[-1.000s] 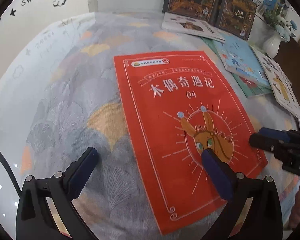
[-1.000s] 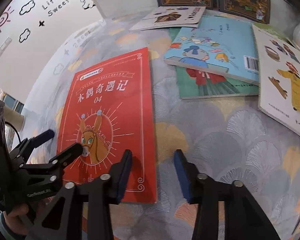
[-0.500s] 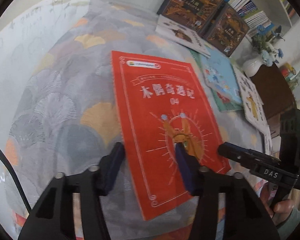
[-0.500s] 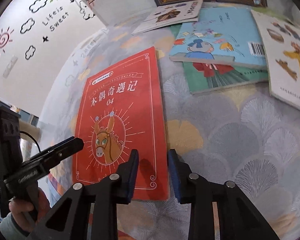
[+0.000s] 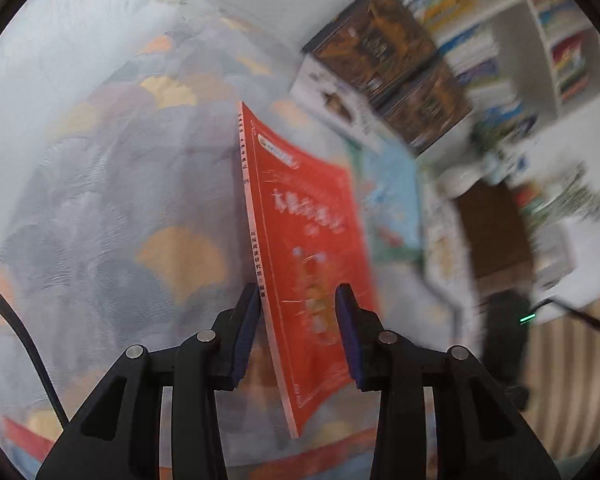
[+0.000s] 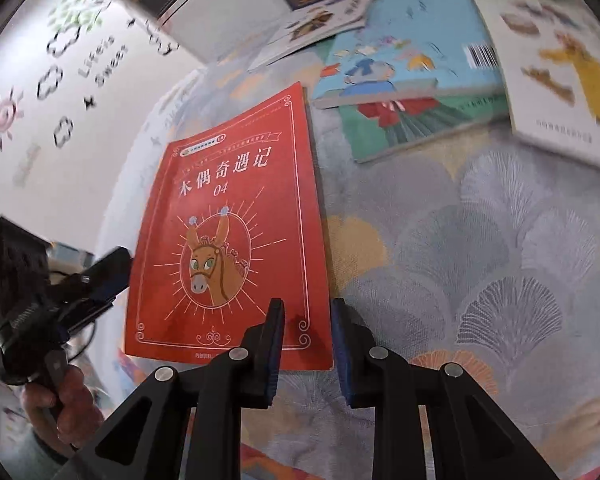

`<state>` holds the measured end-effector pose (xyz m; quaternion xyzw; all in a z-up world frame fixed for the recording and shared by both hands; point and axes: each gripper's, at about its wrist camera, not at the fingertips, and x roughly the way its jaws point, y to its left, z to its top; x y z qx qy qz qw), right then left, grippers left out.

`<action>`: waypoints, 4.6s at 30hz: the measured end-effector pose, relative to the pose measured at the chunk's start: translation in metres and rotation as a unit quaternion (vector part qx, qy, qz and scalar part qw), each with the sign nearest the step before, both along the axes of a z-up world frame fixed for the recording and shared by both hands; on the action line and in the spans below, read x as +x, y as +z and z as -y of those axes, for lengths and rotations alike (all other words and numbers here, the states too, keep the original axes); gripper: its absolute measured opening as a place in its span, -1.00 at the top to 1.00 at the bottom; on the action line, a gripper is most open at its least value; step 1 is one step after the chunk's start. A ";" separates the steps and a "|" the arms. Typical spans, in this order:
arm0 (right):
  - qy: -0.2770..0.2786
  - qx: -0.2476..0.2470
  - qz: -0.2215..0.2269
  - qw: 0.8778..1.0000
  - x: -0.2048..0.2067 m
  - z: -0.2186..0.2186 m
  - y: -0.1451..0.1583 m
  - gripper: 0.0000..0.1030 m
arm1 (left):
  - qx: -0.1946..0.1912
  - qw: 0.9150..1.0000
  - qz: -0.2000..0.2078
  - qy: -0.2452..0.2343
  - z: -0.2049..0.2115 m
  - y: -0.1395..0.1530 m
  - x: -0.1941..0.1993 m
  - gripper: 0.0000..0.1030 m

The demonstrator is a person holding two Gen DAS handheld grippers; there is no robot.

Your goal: Organize books

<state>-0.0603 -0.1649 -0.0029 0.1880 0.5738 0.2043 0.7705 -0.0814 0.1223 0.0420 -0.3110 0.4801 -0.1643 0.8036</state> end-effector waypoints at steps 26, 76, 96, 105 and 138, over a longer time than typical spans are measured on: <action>-0.055 0.248 -0.127 0.959 0.043 0.002 -0.025 0.13 | -0.214 0.974 -0.077 0.007 0.001 -0.020 0.054 0.81; 0.156 0.050 0.117 0.980 0.191 -0.169 0.077 0.59 | 0.012 0.996 0.083 0.027 -0.110 0.030 0.160 0.70; 0.107 0.070 -0.017 0.992 0.222 -0.171 0.002 0.46 | 0.055 0.991 -0.043 0.110 -0.149 -0.030 0.165 0.37; 0.062 0.084 -0.014 0.994 0.191 -0.109 0.019 0.46 | 0.163 0.979 -0.007 0.119 -0.139 0.011 0.144 0.40; -0.033 -0.100 0.044 0.994 0.210 -0.012 0.046 0.48 | 0.117 0.988 -0.010 -0.097 0.047 -0.001 0.224 0.22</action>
